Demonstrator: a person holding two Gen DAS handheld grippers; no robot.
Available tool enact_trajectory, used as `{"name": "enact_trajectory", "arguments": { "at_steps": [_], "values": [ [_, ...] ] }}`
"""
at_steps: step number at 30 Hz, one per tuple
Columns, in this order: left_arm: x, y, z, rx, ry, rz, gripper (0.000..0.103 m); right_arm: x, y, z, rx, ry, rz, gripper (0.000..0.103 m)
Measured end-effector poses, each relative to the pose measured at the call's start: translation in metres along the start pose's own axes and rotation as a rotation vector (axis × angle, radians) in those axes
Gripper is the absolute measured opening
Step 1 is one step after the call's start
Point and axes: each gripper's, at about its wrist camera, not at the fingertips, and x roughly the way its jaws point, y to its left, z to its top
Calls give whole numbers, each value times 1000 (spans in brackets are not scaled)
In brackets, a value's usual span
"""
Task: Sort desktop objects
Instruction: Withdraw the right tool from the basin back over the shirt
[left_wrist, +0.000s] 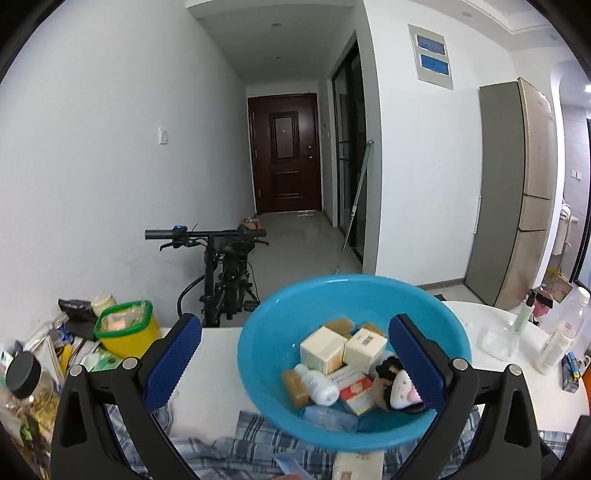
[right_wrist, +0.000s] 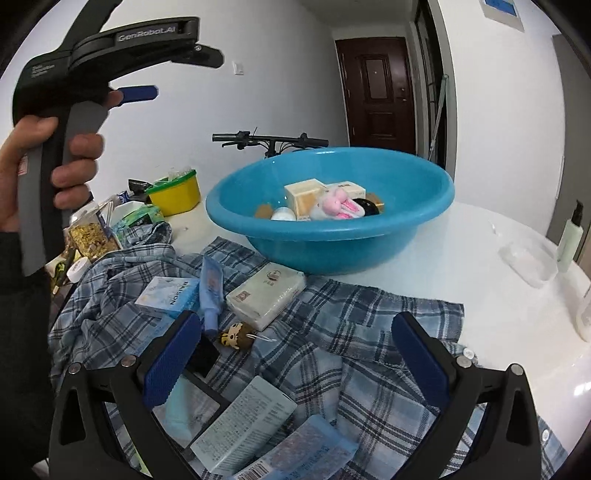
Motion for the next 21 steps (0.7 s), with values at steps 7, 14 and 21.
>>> {"name": "enact_trajectory", "arguments": {
  "at_steps": [7,14,21],
  "values": [
    [-86,25,-10,34,-34,56,103,-3,7,-4,-9,7,40,103],
    [-128,35,-76,28,-48,-4,103,-4,13,-5,-33,-1,38,103],
    [-60,15,-146,43,142,-31,103,2,9,-8,-23,22,17,103]
  ]
}}
